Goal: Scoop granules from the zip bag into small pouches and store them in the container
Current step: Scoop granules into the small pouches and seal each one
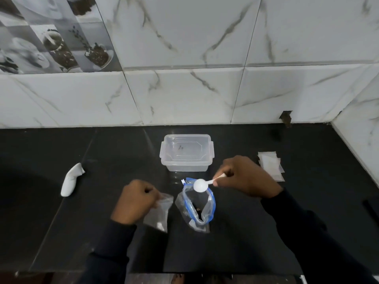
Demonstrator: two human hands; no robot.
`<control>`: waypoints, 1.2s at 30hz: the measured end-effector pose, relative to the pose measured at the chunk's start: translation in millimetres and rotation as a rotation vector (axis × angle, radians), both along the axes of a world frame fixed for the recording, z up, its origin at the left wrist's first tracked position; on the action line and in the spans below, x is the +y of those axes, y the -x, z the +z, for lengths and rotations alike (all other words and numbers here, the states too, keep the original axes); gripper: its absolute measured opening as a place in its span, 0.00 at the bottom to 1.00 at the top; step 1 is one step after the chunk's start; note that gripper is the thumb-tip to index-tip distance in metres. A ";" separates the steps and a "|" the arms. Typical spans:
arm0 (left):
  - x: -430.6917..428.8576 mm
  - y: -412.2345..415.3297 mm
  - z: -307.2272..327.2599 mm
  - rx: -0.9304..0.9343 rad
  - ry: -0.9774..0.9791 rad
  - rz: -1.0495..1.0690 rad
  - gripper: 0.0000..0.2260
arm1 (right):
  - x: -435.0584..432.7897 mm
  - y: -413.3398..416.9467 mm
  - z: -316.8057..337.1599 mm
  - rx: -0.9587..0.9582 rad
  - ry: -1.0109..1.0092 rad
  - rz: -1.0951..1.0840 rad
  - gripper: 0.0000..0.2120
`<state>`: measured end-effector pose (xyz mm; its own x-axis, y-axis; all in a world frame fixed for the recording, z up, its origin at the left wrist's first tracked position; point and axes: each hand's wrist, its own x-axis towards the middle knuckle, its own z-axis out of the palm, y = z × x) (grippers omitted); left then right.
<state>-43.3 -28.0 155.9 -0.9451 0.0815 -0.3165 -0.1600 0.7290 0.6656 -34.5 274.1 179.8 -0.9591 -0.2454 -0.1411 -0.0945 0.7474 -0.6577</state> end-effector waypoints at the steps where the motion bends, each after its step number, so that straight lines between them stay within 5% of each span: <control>1: 0.6 -4.4 -14.8 -0.075 0.030 -0.038 0.10 | -9.6 -0.9 -10.4 0.019 -0.050 0.043 0.03; 6: 23.5 -25.6 -89.8 -0.336 0.168 -0.116 0.20 | -54.3 -3.9 -71.3 0.055 -0.317 -0.064 0.08; 10: 48.4 -29.5 -119.6 -0.377 0.001 0.012 0.23 | -78.6 -2.6 -99.2 -0.076 -0.426 -0.100 0.05; 15: 73.0 -19.0 -131.0 -0.336 0.017 0.118 0.07 | -82.9 -2.4 -109.9 -0.136 -0.404 -0.119 0.02; 26: 82.7 -11.4 -142.2 -0.040 -0.130 0.089 0.07 | -68.9 1.9 -120.9 -0.211 -0.171 -0.291 0.12; 30: 79.0 -11.7 -151.2 -0.092 -0.088 0.140 0.08 | -53.3 9.6 -117.3 -0.303 0.041 -0.331 0.13; 36: 69.0 -14.1 -150.2 -0.108 -0.118 0.151 0.09 | -37.3 16.7 -113.3 -0.294 0.044 -0.357 0.09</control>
